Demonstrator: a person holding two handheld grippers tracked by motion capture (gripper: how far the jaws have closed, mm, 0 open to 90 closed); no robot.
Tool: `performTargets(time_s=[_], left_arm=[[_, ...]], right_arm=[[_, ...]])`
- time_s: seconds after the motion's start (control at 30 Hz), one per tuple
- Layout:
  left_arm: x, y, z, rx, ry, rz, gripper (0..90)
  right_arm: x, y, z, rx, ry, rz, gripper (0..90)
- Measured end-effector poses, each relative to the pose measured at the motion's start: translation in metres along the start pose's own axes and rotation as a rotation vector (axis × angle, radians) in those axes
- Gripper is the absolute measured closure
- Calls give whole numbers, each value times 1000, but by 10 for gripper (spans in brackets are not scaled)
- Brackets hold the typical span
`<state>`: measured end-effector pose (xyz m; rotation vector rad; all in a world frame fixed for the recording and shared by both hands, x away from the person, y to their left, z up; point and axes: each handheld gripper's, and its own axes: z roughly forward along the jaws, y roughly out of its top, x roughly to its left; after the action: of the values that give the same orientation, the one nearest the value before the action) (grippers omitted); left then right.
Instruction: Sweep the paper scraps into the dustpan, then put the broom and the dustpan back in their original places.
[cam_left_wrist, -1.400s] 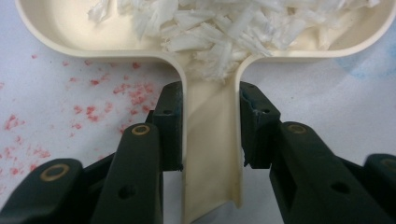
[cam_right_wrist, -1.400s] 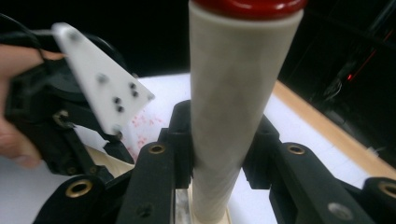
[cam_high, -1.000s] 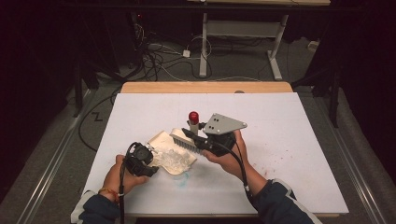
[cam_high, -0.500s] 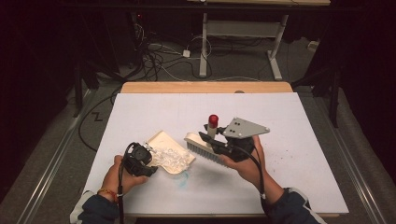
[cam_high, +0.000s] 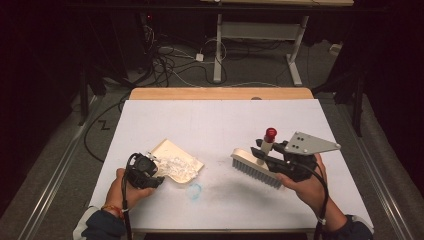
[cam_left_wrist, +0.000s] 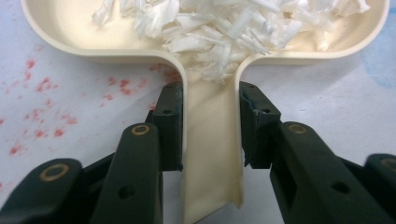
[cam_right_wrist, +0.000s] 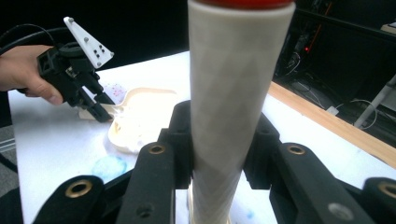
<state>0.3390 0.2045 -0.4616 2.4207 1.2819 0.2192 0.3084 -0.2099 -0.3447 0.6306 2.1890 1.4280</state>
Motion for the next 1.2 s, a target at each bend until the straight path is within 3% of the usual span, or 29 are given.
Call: performTargets(time_s=[0.27, 0.43, 0.53, 0.7, 0.83, 0.97, 1.2], left_arm=[[12, -11, -3, -25, 31, -82, 633], [20, -14, -4, -55, 50, -148, 628], [21, -14, -2, -69, 46, -177, 619], [15, -15, 0, -100, 21, -223, 503], [4, -17, 1, -99, 20, -201, 424], [-7, -21, -1, -128, 13, -176, 419], [-25, -24, -6, -214, -3, -147, 418]], right_arm=[[-10, -19, -33, 48, 11, 25, 699], [-17, -28, -53, 71, 55, 51, 699], [-20, -32, -59, 108, 88, 67, 699], [-29, -38, -57, 166, 122, 101, 699], [-42, -45, -44, 229, 138, 132, 698], [-62, -45, -33, 238, 130, 168, 688], [-91, -43, -7, 275, 23, 216, 617]])
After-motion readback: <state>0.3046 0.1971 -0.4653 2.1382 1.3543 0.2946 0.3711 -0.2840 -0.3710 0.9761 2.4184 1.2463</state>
